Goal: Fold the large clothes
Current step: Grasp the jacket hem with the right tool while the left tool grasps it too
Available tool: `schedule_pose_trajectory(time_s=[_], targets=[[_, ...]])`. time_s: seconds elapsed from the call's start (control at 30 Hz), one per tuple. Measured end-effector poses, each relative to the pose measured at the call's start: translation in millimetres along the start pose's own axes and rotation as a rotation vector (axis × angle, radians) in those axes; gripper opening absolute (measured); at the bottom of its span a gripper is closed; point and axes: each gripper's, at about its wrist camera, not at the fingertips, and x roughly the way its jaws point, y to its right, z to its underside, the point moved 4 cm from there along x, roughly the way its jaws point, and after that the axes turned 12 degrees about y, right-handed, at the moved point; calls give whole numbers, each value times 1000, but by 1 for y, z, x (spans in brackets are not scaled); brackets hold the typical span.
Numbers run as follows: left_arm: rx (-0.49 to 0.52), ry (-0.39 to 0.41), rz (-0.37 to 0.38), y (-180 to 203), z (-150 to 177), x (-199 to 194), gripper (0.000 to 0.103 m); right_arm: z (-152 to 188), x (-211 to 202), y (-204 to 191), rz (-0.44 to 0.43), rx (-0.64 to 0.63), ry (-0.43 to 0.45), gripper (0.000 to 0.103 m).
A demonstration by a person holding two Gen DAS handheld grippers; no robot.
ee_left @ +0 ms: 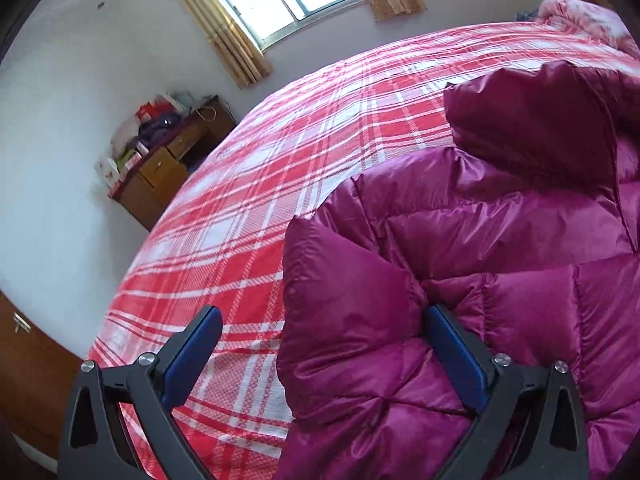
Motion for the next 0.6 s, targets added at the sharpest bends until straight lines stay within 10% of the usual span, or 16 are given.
schedule_pose_trajectory(time_s=[0.23, 0.6], targets=[[-173, 119, 184, -42, -47, -53, 102, -30, -33, -3, 0, -48, 70, 75], [-184, 48, 294, 3, -144, 6, 102, -95, 16, -59, -160, -76, 69, 78]])
